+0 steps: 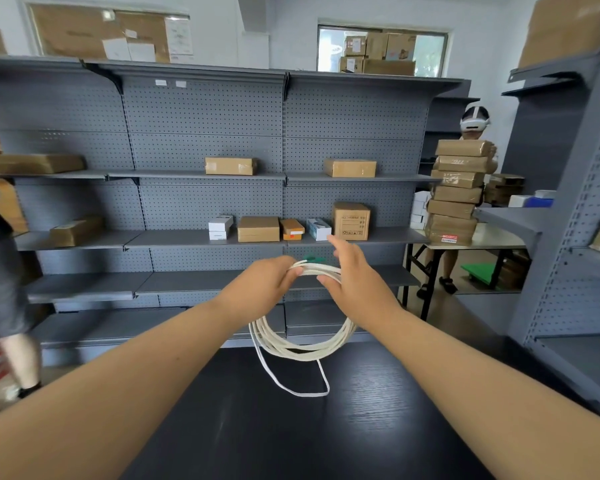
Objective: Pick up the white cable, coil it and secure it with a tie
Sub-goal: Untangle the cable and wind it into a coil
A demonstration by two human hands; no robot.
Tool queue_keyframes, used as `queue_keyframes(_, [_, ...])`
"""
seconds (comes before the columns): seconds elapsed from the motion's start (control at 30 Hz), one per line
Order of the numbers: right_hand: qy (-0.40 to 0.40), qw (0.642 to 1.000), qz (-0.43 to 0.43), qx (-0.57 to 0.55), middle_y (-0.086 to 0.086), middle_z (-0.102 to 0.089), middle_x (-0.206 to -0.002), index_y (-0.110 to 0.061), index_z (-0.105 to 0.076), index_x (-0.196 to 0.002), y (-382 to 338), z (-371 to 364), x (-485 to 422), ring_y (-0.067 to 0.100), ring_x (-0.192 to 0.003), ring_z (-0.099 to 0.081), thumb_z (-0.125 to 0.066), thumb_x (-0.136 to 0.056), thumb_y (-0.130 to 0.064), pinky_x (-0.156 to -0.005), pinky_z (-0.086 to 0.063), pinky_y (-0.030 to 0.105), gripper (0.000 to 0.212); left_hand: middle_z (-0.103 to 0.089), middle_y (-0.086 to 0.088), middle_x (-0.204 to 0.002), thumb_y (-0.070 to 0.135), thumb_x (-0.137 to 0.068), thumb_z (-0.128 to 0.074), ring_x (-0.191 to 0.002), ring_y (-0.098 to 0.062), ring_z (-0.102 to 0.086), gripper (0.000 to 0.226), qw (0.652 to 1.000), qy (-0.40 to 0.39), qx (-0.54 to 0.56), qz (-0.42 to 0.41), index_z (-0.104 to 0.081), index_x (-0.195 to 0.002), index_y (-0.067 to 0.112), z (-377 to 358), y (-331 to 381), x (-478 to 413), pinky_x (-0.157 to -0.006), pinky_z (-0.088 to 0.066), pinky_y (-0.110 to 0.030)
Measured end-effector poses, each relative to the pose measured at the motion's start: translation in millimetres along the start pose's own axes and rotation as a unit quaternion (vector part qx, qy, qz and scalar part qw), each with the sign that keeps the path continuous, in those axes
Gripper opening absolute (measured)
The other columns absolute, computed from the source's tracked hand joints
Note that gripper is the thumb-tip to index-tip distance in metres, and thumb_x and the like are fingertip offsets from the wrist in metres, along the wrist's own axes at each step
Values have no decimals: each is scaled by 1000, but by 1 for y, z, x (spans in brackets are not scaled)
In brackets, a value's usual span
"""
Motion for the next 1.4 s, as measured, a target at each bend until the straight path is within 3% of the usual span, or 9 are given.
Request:
queue_keyframes(0.1, [-13,995,72,70,6,-40,-126,-33,-14,-143,-4,-5,0,31,-89,-58,-54,-90,-28,-62,-41,32,66,-43,6,-62,32,-99,-34,-56,-9,-39,28,1000,-31,4,2,-47,-82,15,-3,1,-2,-52,-29,-21])
queue_keyframes(0.23, [-55,983,117,132,10,-50,-112,-27,-23,-143,-1,-15,1,30,-93,-53,-43,-96,-25,-69,-45,39,50,-44,5,-63,32,-99,-34,-58,-11,-39,30,999,-46,-3,-1,-45,-76,16,-5,0,-4,-53,-29,-21])
queue_keyframes(0.37, [-64,984,125,108,11,-59,-105,-17,-38,-128,-1,-17,4,29,-93,-53,-40,-97,-21,-73,-47,44,31,-50,3,-65,37,-97,-38,-56,-10,-44,36,998,-44,31,25,-54,-85,7,-6,-5,-3,-55,-34,-17])
queue_keyframes(0.63, [-22,996,61,65,3,-53,-84,-20,-40,-104,4,-9,1,23,-75,-50,-39,-96,-20,-60,-38,36,9,-61,9,-64,41,-91,-52,-55,0,-58,26,965,-51,228,120,-55,-72,23,-8,-21,9,-63,-44,-21])
queue_keyframes(0.87, [7,992,69,105,11,-58,-86,-16,-42,-107,12,5,-2,30,-79,-53,-39,-95,-18,-63,-43,40,12,-69,4,-84,27,-90,-57,-73,-8,-55,13,930,-136,308,150,-60,-84,16,-1,-28,16,-72,-43,-26])
queue_keyframes(0.97, [28,993,54,99,8,-56,-87,-17,-43,-107,11,5,1,25,-77,-47,-39,-95,-18,-62,-40,38,13,-72,6,-91,29,-93,-51,-73,-3,-56,14,932,-107,314,148,-54,-92,16,0,-23,16,-70,-39,-25])
queue_keyframes(1.1, [51,996,5,66,6,-52,-85,-14,-43,-106,7,4,4,25,-75,-44,-37,-97,-19,-63,-39,38,13,-65,7,-69,30,-97,-42,-51,4,-46,18,958,22,260,119,-51,-84,20,-2,-12,14,-55,-36,-11])
queue_keyframes(1.2, [52,998,-24,24,9,-54,-95,-12,-44,-111,3,2,6,29,-81,-49,-36,-98,-20,-67,-41,38,18,-58,3,-62,30,-98,-38,-52,-2,-49,20,965,111,212,109,-47,-82,24,-4,-4,11,-49,-37,-8])
queue_keyframes(1.4, [37,998,-53,-10,8,-49,-103,-12,-45,-106,2,-1,7,22,-79,-48,-39,-97,-25,-65,-38,33,17,-47,2,-65,33,-98,-34,-56,-19,-49,25,985,137,62,82,-47,-96,12,2,-1,4,-52,-36,-26])
Point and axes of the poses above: each hand's wrist, its own x-axis away from the middle knuckle, its own z-axis out of the back of the hand, y = z × x, the point moved 3 cm from there along -x, towards the middle knuckle
